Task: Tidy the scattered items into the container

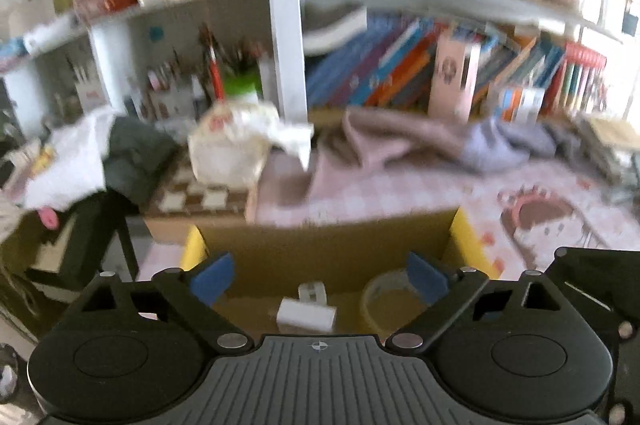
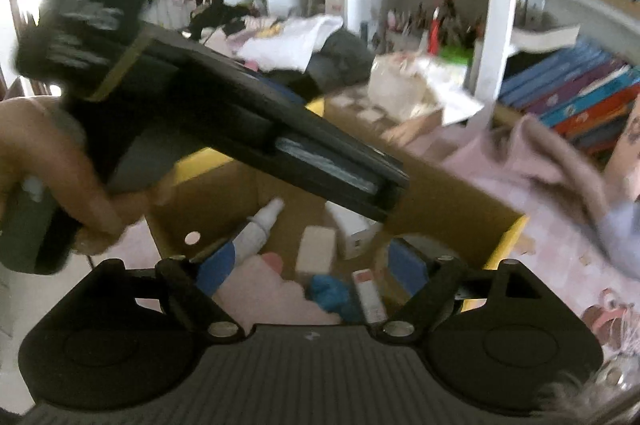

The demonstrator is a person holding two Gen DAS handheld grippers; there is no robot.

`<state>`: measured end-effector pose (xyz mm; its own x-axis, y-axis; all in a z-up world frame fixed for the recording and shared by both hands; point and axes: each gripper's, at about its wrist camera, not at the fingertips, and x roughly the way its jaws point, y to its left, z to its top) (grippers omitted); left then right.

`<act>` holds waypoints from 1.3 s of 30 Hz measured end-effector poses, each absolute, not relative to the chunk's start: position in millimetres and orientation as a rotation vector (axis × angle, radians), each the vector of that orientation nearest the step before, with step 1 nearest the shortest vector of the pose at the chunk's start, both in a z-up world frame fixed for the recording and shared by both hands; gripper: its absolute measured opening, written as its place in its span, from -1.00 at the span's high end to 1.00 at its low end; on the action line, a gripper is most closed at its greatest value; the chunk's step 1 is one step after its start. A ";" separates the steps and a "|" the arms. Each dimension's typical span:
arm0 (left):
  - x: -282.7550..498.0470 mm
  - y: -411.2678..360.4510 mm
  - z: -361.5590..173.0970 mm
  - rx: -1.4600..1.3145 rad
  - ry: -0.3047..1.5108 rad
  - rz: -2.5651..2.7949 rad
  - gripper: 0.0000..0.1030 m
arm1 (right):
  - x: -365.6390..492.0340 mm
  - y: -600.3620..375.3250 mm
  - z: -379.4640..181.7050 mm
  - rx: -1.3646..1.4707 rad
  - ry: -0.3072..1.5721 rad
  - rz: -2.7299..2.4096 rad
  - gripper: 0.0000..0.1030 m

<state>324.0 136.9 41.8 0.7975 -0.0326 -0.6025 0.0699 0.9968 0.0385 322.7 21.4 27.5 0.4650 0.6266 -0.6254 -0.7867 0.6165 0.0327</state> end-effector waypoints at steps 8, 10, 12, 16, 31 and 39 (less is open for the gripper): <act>249.0 136.4 75.4 -0.004 0.453 -0.007 -0.95 | 293.5 -28.1 52.3 -0.282 0.527 0.733 -0.73; 228.1 132.4 74.0 -0.008 0.423 0.022 -0.95 | 286.4 -37.8 52.7 -0.247 0.530 0.667 -0.74; 210.7 128.8 70.8 -0.013 0.424 0.042 -0.95 | 275.1 -46.6 52.6 -0.209 0.526 0.603 -0.76; 175.4 126.5 62.2 -0.096 0.445 0.077 -0.96 | 242.8 -58.7 50.5 -0.193 0.472 0.490 -0.81; 58.0 108.3 24.5 -0.074 0.531 0.119 -1.00 | 105.2 -84.2 33.8 -0.239 0.448 0.277 -0.90; 43.1 84.6 25.5 0.035 0.509 0.076 -1.00 | 75.7 -110.9 40.2 -0.166 0.486 0.233 -0.94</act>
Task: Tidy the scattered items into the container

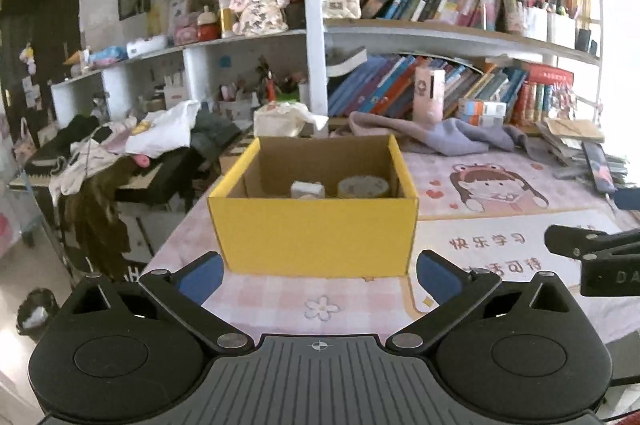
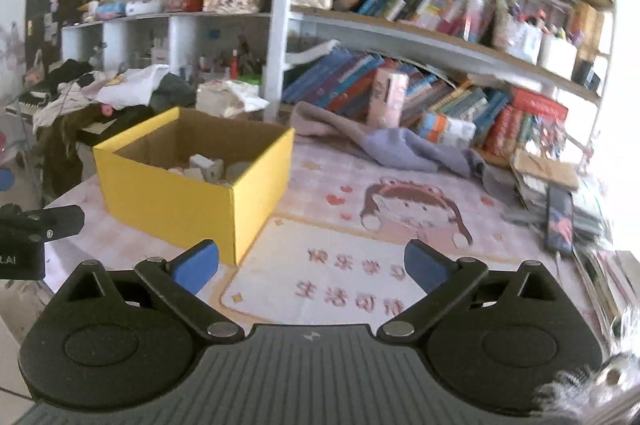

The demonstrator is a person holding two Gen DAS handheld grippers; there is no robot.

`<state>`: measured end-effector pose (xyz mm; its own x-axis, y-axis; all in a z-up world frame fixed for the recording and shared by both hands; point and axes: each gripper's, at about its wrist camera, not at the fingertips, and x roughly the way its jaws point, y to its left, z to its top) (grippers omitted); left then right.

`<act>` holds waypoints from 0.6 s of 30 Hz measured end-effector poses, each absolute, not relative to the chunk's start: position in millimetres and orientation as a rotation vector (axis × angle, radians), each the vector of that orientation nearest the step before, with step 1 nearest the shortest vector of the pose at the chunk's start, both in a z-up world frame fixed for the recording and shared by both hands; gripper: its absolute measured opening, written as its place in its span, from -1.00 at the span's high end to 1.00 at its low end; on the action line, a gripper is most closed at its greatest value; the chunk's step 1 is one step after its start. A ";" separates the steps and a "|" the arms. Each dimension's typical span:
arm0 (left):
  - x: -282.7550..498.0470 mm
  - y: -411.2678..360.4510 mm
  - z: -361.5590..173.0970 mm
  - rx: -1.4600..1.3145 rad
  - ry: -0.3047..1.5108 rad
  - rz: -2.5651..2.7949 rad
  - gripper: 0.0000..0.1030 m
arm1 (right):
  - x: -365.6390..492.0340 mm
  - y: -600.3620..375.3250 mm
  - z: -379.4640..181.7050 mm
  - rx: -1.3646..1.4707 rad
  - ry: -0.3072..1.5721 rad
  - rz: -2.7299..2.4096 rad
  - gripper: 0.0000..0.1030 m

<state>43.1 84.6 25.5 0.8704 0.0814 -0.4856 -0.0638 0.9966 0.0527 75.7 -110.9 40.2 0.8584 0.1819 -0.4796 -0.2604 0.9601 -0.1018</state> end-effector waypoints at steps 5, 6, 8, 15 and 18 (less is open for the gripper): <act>43.0 69.9 22.5 0.023 0.531 0.037 -1.00 | 67.1 -137.9 33.3 -0.089 0.539 0.165 -0.94; 43.3 66.6 21.4 0.022 0.537 0.029 -1.00 | 66.0 -144.0 32.5 -0.070 0.546 0.149 -0.94; 43.7 60.6 19.5 0.019 0.548 0.016 -1.00 | 65.6 -154.1 31.0 -0.045 0.557 0.126 -0.94; 41.7 40.9 14.0 0.038 0.583 0.014 -1.00 | 63.7 -177.5 27.4 -0.001 0.594 0.103 -0.95; 40.6 37.9 11.6 0.029 0.603 0.019 -1.00 | 61.8 -181.5 25.7 0.003 0.609 0.122 -0.97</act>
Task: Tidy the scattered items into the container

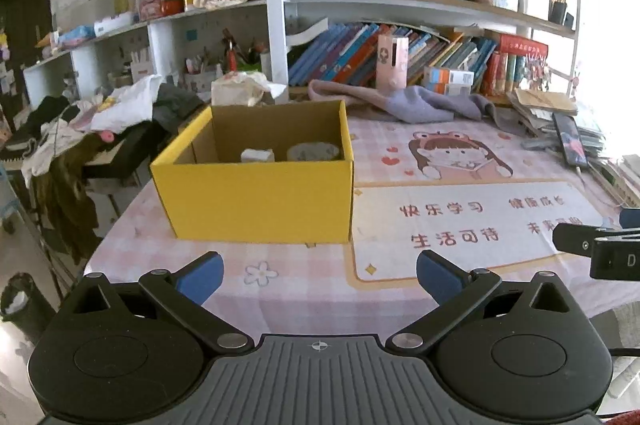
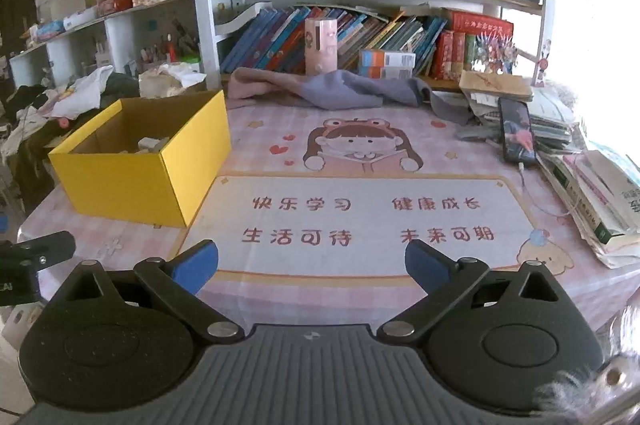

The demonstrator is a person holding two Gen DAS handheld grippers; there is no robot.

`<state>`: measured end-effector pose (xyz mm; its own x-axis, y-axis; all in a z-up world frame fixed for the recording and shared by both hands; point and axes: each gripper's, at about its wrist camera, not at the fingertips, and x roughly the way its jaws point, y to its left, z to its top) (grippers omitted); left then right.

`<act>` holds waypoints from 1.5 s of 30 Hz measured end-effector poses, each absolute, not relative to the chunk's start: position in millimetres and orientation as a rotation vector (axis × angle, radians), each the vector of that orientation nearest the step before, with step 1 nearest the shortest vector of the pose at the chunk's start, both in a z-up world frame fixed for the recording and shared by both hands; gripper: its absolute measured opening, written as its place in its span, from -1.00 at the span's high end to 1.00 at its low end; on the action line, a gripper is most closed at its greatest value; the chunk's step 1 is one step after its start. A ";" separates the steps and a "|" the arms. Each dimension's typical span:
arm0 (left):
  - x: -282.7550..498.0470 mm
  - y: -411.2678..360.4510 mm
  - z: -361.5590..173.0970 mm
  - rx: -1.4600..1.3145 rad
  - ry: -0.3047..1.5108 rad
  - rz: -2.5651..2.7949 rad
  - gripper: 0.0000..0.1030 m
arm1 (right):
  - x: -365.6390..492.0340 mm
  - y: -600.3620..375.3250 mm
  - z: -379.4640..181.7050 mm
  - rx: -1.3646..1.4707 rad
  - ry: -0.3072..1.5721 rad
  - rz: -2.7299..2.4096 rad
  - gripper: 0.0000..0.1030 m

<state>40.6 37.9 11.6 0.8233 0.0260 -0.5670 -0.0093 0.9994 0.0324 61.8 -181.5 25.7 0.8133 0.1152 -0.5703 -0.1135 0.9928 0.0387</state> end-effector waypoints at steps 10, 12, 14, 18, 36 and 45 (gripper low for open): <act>35.9 29.1 9.1 0.031 0.640 0.016 -1.00 | 59.2 -181.4 19.7 -0.001 0.653 0.160 -1.00; 35.1 27.5 8.8 0.033 0.646 0.014 -1.00 | 59.0 -182.7 19.9 -0.001 0.657 0.155 -1.00; 34.6 25.7 9.4 0.035 0.649 0.011 -1.00 | 58.1 -184.1 19.8 -0.001 0.663 0.151 -1.00; 32.7 24.5 9.9 0.041 0.653 0.003 -1.00 | 55.5 -184.7 19.5 -0.002 0.670 0.153 -1.00; 31.6 25.3 3.9 0.057 0.700 -0.023 -1.00 | 48.4 -181.1 17.1 0.000 0.689 0.140 -1.00; 32.8 24.3 1.8 0.061 0.715 -0.035 -1.00 | 48.0 -180.7 14.6 0.003 0.704 0.135 -1.00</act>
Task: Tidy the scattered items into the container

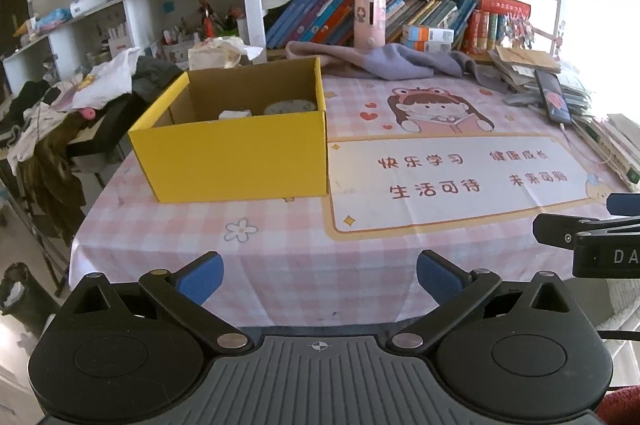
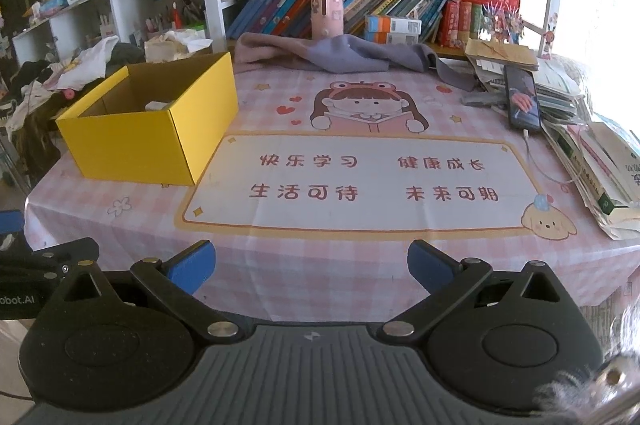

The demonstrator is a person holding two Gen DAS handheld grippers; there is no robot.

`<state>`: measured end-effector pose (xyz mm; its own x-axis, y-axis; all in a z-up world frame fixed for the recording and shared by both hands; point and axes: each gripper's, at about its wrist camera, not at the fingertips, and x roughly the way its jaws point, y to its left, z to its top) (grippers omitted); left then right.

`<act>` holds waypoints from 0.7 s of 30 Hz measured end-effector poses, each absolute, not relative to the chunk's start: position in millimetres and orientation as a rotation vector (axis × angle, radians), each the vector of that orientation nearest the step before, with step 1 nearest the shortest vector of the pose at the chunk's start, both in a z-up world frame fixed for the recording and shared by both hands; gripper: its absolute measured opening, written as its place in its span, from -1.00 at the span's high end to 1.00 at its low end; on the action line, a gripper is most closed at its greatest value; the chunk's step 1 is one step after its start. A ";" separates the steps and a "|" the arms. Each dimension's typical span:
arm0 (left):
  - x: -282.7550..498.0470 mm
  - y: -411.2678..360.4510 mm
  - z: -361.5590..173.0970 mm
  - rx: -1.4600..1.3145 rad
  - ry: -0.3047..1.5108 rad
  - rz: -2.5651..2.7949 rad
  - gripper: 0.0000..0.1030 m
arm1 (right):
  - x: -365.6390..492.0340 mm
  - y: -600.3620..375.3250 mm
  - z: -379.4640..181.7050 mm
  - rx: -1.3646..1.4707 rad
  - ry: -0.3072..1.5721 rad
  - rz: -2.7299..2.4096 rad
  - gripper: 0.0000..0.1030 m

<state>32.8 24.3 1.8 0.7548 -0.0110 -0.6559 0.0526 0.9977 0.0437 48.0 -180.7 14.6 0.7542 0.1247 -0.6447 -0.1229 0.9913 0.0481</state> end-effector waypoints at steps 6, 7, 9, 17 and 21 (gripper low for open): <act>33.6 25.2 1.9 0.052 0.713 -0.039 -1.00 | 48.1 -180.7 14.8 0.003 0.703 0.134 -1.00; 33.9 24.9 1.8 0.053 0.714 -0.040 -1.00 | 47.9 -180.7 14.4 0.003 0.703 0.134 -1.00; 34.5 24.9 1.8 0.056 0.715 -0.044 -1.00 | 48.7 -181.1 14.4 0.003 0.704 0.135 -1.00; 36.6 25.2 -0.7 0.057 0.731 -0.043 -1.00 | 50.0 -180.4 13.0 0.000 0.708 0.136 -1.00; 37.1 25.6 -1.3 0.059 0.735 -0.045 -1.00 | 52.1 -178.5 12.4 -0.003 0.713 0.138 -1.00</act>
<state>37.1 25.6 -1.3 0.7408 -0.0206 -0.6714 0.0621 0.9974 0.0379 52.1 -178.5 12.4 0.7475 0.1249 -0.6524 -0.1270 0.9909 0.0442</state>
